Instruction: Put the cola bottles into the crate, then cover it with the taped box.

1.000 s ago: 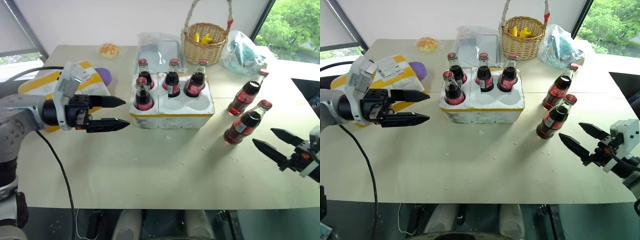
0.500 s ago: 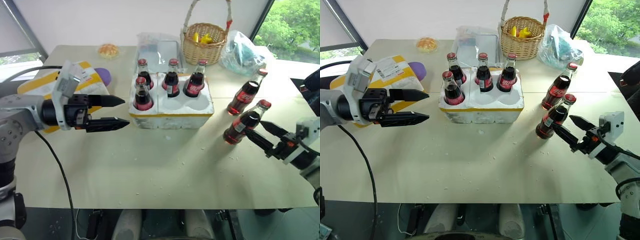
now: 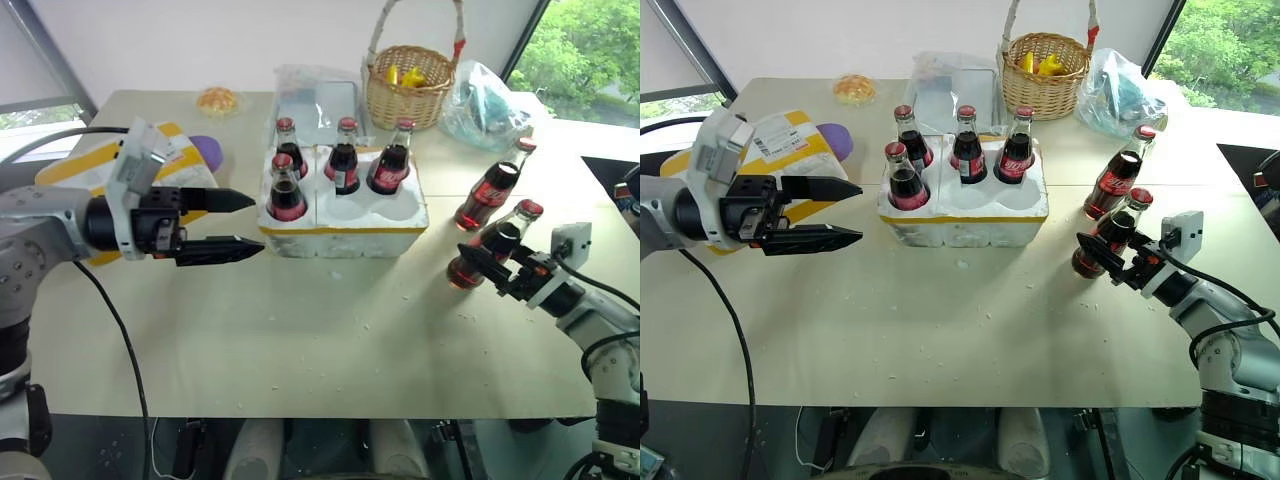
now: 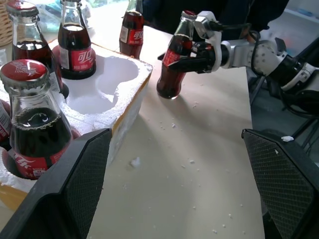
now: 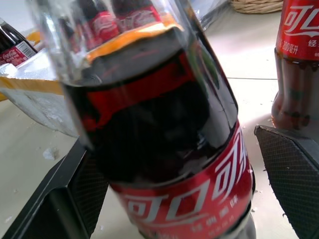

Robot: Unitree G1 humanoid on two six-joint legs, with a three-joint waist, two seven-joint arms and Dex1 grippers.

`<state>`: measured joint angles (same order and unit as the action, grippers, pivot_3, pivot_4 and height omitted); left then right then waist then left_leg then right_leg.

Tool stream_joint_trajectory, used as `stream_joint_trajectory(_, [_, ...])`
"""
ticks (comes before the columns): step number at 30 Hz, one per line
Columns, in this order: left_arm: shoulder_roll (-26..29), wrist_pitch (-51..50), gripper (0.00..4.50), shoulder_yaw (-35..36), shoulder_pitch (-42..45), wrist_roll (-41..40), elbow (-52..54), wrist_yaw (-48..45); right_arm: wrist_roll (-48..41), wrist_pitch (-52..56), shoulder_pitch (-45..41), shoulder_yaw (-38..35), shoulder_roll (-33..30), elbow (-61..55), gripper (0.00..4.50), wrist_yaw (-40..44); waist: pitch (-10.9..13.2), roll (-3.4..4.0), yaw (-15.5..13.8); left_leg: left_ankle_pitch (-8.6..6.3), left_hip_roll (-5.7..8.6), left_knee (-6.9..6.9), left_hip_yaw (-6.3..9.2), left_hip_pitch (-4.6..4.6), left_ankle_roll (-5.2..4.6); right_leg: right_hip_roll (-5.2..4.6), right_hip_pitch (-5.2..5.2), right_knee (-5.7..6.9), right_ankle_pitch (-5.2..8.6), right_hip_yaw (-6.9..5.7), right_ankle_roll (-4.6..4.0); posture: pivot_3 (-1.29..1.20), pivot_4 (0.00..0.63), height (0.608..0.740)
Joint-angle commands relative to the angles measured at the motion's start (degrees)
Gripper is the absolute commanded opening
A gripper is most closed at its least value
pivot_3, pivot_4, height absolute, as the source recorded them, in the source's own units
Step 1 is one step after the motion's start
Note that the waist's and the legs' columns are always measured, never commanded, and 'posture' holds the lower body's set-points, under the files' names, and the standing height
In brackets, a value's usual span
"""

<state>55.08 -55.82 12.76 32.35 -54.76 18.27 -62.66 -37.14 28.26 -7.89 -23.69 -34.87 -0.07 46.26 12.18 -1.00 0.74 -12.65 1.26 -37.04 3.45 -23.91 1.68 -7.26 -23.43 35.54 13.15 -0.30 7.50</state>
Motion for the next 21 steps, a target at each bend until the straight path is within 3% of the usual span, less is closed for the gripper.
stream_joint_trajectory(1, [0.67, 0.18, 4.45, 0.89, 1.52, -1.25, 1.52, 0.41, 0.28, -1.72, -1.31, 0.06, 0.18, 0.66, 4.24, 0.23, 0.00, 0.00, 0.00, 0.00, 0.00, 0.00, 0.00, 0.00, 0.00, 0.00, 0.00, 0.00, 0.00, 0.00, 0.00, 0.00, 0.150, 0.737])
stream_joint_trajectory(5, [0.76, 0.18, 4.50, 0.82, 1.59, -1.71, 1.64, 0.75, -0.99, -1.61, -2.08, -0.59, 0.42, 0.27, 2.88, 0.01, 0.00, 0.00, 0.02, 0.00, 0.00, -0.01, 0.00, 0.00, 0.00, 0.00, 0.00, 0.00, -0.01, 0.00, 0.01, 0.00, 0.150, 0.737])
stream_joint_trajectory(11, [0.78, -0.08, 4.50, 0.97, 0.86, -2.56, 2.38, 1.04, -3.94, 0.60, -5.72, -2.43, -2.78, -2.49, 2.88, 0.48, 0.06, 0.10, 0.15, 0.00, -0.03, 0.01, -0.01, 0.00, 0.00, 0.03, -0.03, 0.02, -0.01, 0.02, 0.02, 0.00, 0.150, 0.737])
stream_joint_trajectory(17, [0.62, 0.22, 4.50, 1.03, 0.25, -3.02, 2.88, 1.49, -9.13, 6.07, -19.25, 0.54, -5.37, -5.59, 2.88, 1.55, 0.20, 0.33, 0.46, 0.00, -0.08, 0.01, -0.12, -0.01, -0.01, 0.09, -0.13, 0.05, -0.06, 0.12, -0.03, 0.00, 0.150, 0.737])
stream_joint_trajectory(21, [0.36, 0.62, 4.50, 1.06, -0.16, -2.97, 3.22, 1.97, -11.58, 9.03, -30.14, 4.51, -3.31, -4.75, 2.88, 1.81, 0.20, 0.34, 0.45, 0.00, -0.24, 0.09, -0.05, -0.02, -0.01, 0.28, -0.24, 0.12, -0.15, 0.12, 0.13, 0.00, 0.150, 0.737])
